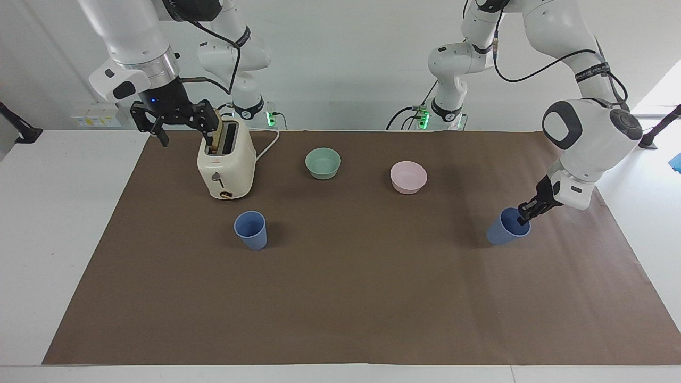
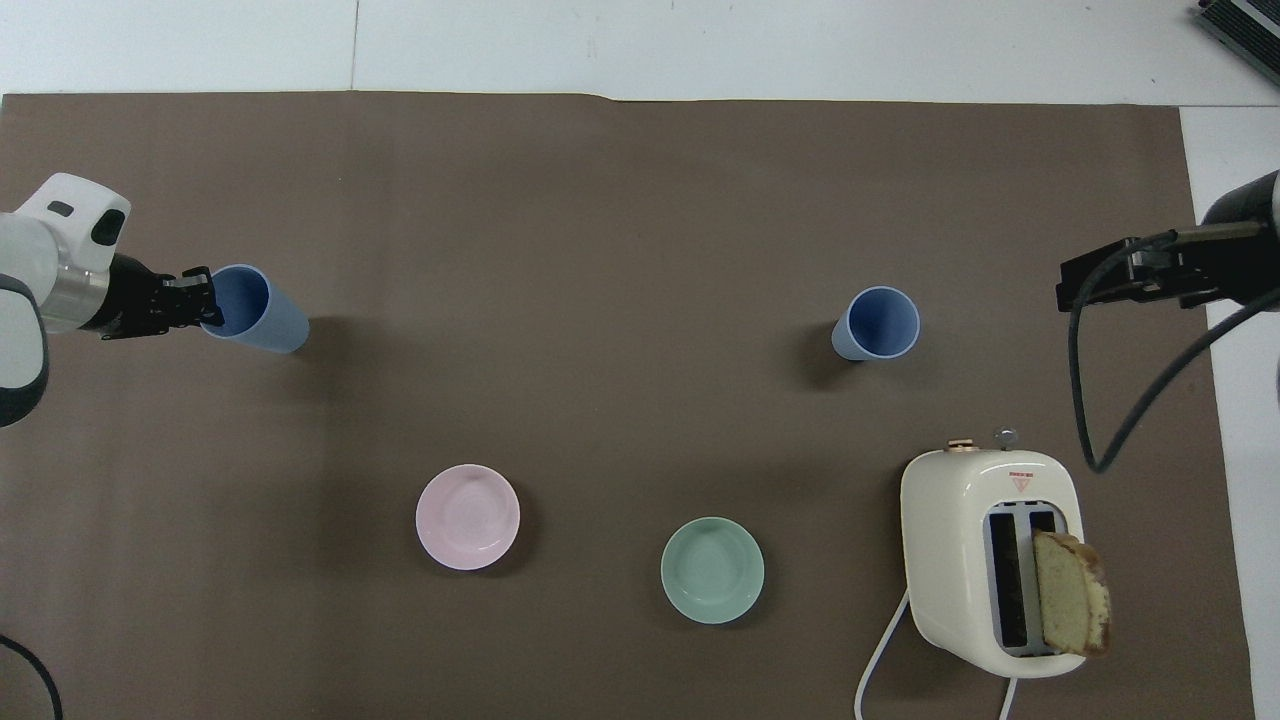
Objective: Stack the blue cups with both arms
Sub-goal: 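Close the left gripper around the blue cup's rim, then carry the blue cup with the left gripper toward the table center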
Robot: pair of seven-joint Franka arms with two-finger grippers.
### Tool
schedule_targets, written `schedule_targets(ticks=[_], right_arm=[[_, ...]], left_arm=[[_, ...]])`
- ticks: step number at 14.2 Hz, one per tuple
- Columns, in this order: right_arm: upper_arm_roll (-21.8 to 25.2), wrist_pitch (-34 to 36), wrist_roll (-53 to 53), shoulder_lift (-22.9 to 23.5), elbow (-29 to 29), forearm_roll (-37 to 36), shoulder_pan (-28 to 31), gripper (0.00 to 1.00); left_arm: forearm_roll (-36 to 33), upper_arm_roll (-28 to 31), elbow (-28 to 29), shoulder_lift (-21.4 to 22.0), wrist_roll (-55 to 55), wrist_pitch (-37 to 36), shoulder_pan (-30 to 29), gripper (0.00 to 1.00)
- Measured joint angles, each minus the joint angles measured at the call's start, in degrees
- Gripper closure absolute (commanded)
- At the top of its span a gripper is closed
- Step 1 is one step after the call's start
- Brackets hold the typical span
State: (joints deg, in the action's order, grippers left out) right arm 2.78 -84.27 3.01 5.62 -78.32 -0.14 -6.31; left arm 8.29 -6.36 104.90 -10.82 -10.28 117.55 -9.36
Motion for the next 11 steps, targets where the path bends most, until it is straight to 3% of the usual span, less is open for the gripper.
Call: schedule_targets(ticks=[4, 11], right_arm=[[0.0, 0.0, 0.0, 0.0, 0.0, 0.0, 0.0, 0.0], [0.0, 0.0, 0.0, 0.0, 0.0, 0.0, 0.0, 0.0]], left_arm=[[0.1, -3.0, -3.6, 2.4, -6.8, -3.7, 1.5, 1.0], [-2.0, -4.0, -3.4, 3.0, -33.6, -1.2, 19.3, 1.0]])
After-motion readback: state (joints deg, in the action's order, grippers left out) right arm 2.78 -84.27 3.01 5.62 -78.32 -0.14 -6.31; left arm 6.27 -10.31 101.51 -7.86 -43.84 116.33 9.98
